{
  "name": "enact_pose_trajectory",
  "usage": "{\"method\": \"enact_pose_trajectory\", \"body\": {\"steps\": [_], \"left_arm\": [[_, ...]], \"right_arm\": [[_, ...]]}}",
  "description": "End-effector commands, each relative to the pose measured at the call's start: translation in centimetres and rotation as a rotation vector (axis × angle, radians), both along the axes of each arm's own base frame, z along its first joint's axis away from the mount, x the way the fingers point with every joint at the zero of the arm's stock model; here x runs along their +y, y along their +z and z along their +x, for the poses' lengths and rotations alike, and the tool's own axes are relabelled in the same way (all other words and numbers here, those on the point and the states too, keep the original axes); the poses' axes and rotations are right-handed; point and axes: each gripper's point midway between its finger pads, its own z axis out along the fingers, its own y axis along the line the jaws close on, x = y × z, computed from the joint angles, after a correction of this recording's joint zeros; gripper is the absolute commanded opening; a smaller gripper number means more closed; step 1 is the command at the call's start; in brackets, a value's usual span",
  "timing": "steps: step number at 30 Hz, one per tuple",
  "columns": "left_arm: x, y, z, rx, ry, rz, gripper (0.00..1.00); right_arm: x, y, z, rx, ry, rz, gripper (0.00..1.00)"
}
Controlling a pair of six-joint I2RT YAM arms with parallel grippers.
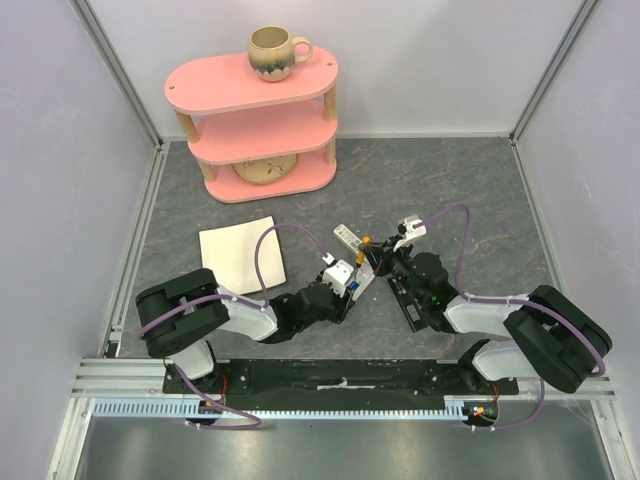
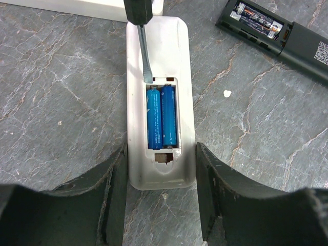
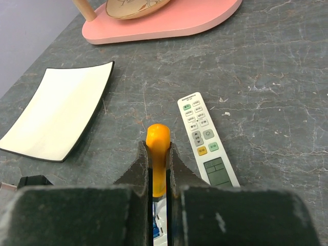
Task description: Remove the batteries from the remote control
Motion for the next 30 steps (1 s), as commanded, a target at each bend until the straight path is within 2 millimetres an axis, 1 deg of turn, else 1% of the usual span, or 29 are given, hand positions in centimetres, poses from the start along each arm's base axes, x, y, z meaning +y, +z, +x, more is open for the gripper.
{"method": "enact_pose_trajectory", "body": {"steps": [1,3,4,8,11,15,17,21,30], "left_arm": [[7.2,-8.6,-4.6,0.227,-0.006,0.334,0.02],[7.2,-8.7,-4.6,0.228,-0.008,0.336,0.02],[7.3,-8.7,-4.6,0.229,-0.005,0.335,0.02],[7.3,-8.8,-4.6,0.230,-0.003,0.337,0.02],[7.3,-8.8,-4.7,0.230,-0.005,0.339,0.02],[7.3,-8.8,-4.6,0.231,-0.002,0.336,0.02],[7.3,-8.8,-4.6,0.231,-0.002,0.336,0.02],[7.3,-8.8,-4.6,0.231,-0.003,0.334,0.02],[7.3,-8.8,-4.6,0.232,-0.003,0.336,0.02]], "right_arm": [[-0.4,0.5,0.8,-0.027,-0.049,-0.054,0.00],[0.0,0.3,0.6,-0.033,-0.041,-0.089,0.00],[0.4,0.8,0.7,-0.045,-0.037,-0.096,0.00],[1.9,1.2,-0.5,-0.078,-0.003,-0.122,0.00],[2.3,1.4,-0.9,-0.087,0.004,-0.131,0.00],[1.9,1.8,-1.2,-0.101,-0.006,-0.137,0.00],[1.7,1.5,-1.3,-0.098,-0.013,-0.158,0.00],[1.0,1.0,-1.0,-0.090,-0.051,-0.187,0.00],[0.6,0.7,-0.3,-0.097,-0.093,-0.224,0.00]]}}
